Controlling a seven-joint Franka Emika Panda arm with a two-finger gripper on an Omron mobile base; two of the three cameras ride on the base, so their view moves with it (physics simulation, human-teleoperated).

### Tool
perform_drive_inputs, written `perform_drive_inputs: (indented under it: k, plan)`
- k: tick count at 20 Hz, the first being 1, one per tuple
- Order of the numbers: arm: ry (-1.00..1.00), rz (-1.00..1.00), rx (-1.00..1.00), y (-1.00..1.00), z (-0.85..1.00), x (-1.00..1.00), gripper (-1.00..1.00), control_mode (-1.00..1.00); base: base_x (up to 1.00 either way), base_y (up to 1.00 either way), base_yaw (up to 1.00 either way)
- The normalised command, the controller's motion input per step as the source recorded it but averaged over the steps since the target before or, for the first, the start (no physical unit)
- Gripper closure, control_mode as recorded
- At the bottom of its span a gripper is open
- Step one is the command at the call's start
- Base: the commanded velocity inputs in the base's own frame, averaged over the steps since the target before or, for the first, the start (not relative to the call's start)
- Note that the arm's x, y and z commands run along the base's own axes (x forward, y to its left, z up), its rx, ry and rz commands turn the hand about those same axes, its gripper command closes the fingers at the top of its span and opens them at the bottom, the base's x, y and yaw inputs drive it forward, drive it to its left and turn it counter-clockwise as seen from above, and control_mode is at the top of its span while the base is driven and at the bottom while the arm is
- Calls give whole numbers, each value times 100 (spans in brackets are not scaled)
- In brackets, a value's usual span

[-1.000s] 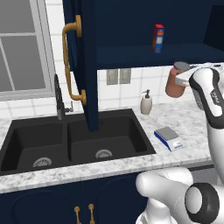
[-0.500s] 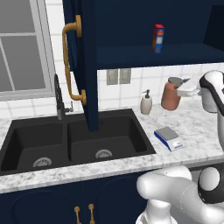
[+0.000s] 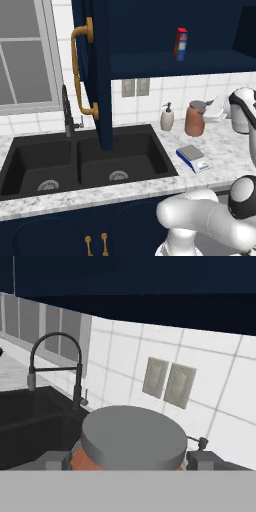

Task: Pick the honey bottle and place it on the digital scale for weighing, and close the cabinet.

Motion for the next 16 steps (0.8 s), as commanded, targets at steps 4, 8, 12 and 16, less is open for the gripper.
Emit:
perform_drive_inputs:
  k: [4, 8, 12, 16]
  plan:
    - [3, 12, 0, -16, -51, 10, 100, -100, 0, 0, 0]
    - [2, 6, 0, -23, -26, 16, 100, -100, 0, 0, 0]
    - [-1, 5, 0, -14, -26, 0, 100, -100, 0, 0, 0]
    - [0, 9, 1, -10, -36, 0, 100, -100, 0, 0, 0]
